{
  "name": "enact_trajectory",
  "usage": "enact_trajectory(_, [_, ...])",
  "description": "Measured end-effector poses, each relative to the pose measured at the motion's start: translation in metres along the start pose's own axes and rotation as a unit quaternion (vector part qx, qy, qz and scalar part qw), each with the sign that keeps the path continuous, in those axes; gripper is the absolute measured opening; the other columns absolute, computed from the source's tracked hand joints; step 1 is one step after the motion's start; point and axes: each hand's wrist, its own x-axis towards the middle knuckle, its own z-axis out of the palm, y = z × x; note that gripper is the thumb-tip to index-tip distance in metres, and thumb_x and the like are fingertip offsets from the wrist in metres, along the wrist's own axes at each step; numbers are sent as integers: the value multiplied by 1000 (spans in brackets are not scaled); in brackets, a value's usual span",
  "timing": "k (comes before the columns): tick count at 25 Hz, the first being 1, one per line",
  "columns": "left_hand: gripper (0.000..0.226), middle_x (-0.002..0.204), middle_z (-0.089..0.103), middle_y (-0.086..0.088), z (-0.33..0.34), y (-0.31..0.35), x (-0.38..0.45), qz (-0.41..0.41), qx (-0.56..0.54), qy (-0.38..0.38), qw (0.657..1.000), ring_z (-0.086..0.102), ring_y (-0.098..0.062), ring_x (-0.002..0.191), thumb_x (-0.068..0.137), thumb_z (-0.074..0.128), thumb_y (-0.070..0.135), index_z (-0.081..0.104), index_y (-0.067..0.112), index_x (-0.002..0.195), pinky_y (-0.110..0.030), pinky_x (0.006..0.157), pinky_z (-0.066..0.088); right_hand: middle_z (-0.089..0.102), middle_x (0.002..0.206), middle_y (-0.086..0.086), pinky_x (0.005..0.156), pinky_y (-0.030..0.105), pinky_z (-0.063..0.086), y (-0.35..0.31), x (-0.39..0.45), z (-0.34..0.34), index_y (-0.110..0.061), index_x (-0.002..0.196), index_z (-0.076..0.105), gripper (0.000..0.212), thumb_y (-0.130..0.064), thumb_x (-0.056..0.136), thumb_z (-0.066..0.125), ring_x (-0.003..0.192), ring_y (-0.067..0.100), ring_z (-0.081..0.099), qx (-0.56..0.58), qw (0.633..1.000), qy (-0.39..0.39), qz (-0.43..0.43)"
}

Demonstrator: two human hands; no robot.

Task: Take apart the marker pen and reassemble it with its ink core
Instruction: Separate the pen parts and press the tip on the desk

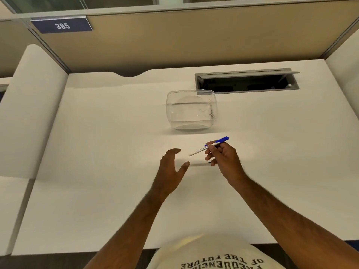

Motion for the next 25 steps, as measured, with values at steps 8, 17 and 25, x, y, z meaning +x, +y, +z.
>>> enact_trajectory(8, [78, 174, 8, -5, 2, -53, 8, 62, 335, 14, 940, 5, -31, 161, 103, 39, 56, 17, 11, 163, -49, 129, 11, 73, 95, 1, 58, 14, 48, 18, 5, -4, -9, 119, 68, 22, -20, 107, 54, 73, 14, 69, -175, 983, -16, -56])
enact_trajectory(17, [85, 174, -2, -3, 6, -83, 7, 30, 350, -51, 935, -4, -30, 160, 102, 28, 64, 0, 13, 164, -53, 129, 8, 76, 107, 2, 79, 33, 57, 36, 1, 0, -14, 127, 66, 33, -34, 107, 50, 85, 21, 73, -380, 915, -57, -123])
enact_trajectory(25, [84, 174, 2, -3, 8, -83, 7, 32, 354, -43, 934, -1, -31, 161, 102, 30, 63, 6, 12, 165, -52, 129, 9, 72, 104, -9, 70, 19, 50, 25, 5, -3, -15, 119, 65, 23, -28, 107, 51, 73, 15, 70, -330, 934, -45, -132])
